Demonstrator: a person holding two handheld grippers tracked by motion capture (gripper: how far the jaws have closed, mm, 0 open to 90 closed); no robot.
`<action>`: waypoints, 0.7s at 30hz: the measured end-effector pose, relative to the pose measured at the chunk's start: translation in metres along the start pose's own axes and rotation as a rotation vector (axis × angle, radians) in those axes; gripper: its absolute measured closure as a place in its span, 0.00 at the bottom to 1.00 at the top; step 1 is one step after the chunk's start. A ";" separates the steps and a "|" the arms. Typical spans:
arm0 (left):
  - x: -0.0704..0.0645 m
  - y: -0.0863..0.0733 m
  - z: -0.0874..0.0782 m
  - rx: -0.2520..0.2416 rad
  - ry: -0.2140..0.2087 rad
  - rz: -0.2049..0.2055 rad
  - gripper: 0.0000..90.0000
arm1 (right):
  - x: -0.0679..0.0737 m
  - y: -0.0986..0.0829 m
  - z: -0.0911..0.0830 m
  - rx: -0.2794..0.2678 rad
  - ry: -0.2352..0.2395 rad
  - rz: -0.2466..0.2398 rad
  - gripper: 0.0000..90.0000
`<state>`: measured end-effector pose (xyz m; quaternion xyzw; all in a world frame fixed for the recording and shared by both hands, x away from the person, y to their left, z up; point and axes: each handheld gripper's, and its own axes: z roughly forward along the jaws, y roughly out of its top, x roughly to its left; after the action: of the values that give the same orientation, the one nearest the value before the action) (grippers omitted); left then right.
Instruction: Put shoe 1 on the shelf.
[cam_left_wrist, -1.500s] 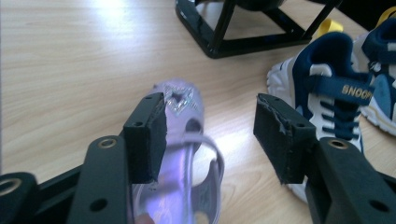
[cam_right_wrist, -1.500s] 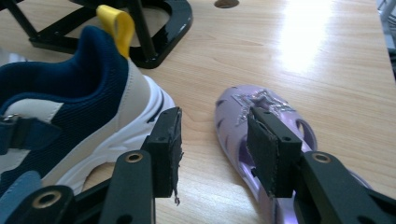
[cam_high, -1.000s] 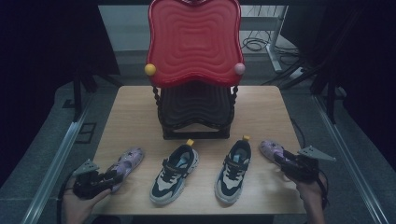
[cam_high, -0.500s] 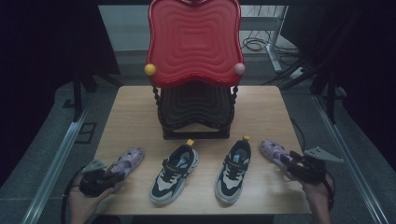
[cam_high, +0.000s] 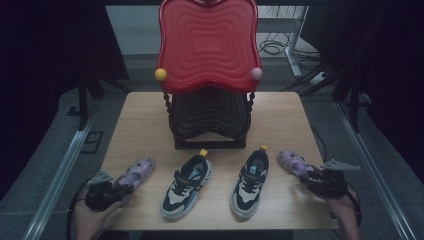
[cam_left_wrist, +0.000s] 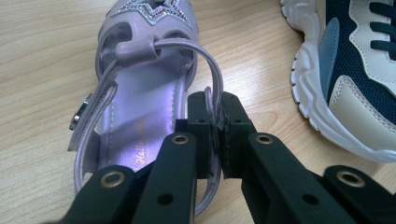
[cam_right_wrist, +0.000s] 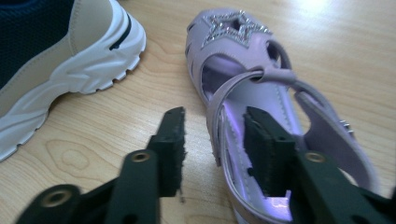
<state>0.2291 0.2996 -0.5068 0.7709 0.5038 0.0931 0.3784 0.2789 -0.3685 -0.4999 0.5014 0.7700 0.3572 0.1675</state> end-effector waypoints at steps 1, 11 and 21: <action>0.000 0.000 0.000 -0.002 -0.002 -0.002 0.95 | 0.000 0.000 0.002 0.006 0.004 0.003 0.71; 0.001 -0.001 0.000 -0.011 -0.002 -0.008 0.95 | -0.001 -0.002 0.003 0.020 0.008 0.005 0.92; 0.002 0.005 -0.008 -0.085 0.032 -0.041 0.97 | 0.002 0.000 0.003 -0.023 0.004 0.024 0.95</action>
<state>0.2298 0.3047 -0.4979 0.7421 0.5210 0.1191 0.4047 0.2802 -0.3658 -0.5023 0.5079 0.7603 0.3688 0.1673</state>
